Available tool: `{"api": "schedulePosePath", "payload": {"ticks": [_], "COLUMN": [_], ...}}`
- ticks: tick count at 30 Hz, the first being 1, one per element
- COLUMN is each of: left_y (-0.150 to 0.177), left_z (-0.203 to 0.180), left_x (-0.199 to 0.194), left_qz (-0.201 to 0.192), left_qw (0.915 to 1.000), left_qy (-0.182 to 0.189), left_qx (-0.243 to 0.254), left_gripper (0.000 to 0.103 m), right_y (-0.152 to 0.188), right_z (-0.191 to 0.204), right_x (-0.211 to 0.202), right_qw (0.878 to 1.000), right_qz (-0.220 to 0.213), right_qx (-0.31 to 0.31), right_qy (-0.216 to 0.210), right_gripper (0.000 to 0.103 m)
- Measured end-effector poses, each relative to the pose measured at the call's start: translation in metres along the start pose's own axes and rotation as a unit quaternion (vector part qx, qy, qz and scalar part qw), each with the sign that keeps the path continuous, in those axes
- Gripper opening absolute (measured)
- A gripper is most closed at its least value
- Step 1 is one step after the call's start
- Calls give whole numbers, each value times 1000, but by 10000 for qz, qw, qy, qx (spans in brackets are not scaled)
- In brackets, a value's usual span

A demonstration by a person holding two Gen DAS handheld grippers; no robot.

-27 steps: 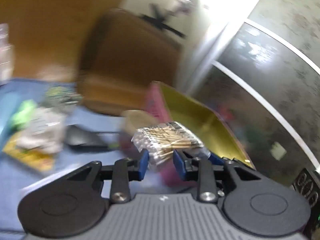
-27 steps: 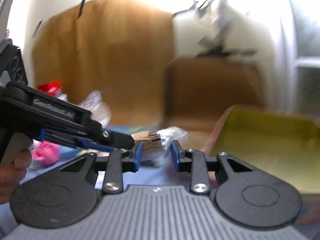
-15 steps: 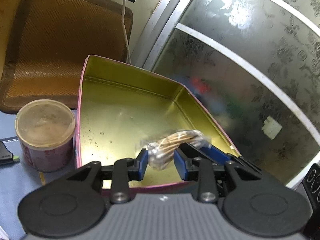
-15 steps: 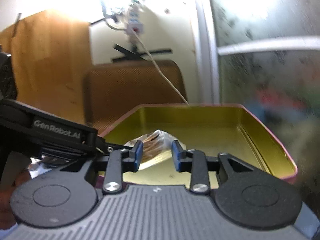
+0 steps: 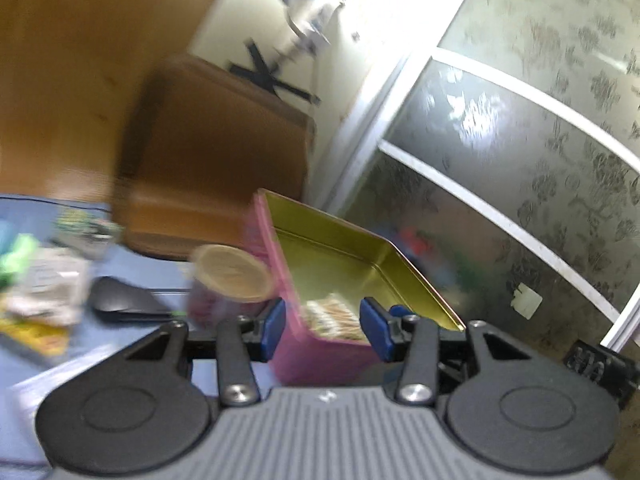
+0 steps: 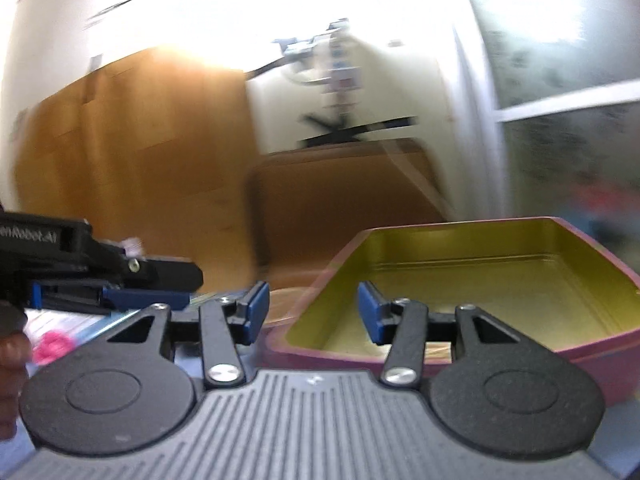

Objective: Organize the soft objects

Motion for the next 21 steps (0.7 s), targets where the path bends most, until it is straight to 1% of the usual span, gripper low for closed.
{"api": "schedulePosePath", "payload": {"ticks": [4,6,8,10,11,12,13,14,15,16,18,19,20,21], "left_y": [-1,3,9,15,18,18,18,17,16,13,11,10,10,9], "left_z": [45,69,94,112,121,128,136,142,146,148,147,144,140,135], "left_x": [-74,-112,-150,-183,-199,-212,-224,-234,-239,-239,-229,-217,-201,-184], "left_qz": [-447,-653,-803,-826,-811,-799,-796,-783,-779,-783,-770,-720,-641,-542], "left_qw": [9983,9954,9896,9804,9726,9650,9573,9521,9508,9517,9592,9637,9689,9740], "left_qy": [-269,-601,-1117,-1753,-2162,-2489,-2772,-2946,-2982,-2943,-2676,-2515,-2320,-2109], "left_qx": [-254,-370,-423,-345,-266,-202,-185,-233,-309,-390,-496,-533,-569,-623], "left_gripper": [46,46,46,46,46,46,47,48,48,49,52,54,56,57], "right_y": [2,9,14,20,21,21,21,22,23,25,24,21,20,21], "right_z": [53,77,96,110,115,120,122,125,128,139,144,143,146,146], "right_x": [11,16,19,18,20,23,26,26,24,31,36,38,43,46], "right_qw": [9958,9913,9865,9818,9798,9783,9766,9755,9749,9750,9726,9703,9682,9660], "right_qz": [523,741,939,1074,1134,1191,1240,1280,1308,1358,1463,1520,1580,1639], "right_qx": [-173,-371,-513,-658,-736,-791,-846,-868,-863,-895,-956,-1015,-1083,-1128], "right_qy": [-725,-1021,-1239,-1421,-1475,-1502,-1540,-1564,-1582,-1511,-1535,-1587,-1609,-1653], "right_gripper": [55,55,55,56,58,60,68,73,75,76,77,79,84,87]}}
Point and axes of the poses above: each gripper's, at about its wrist camera, not at the fingertips, and x roughly the way its jaws point, z to its left, y to its underside, the point moved 4 cm from there along x, roughly the way its jaws point, and after that the axes turned 9 degrees about -x, right-handed, at the moved point
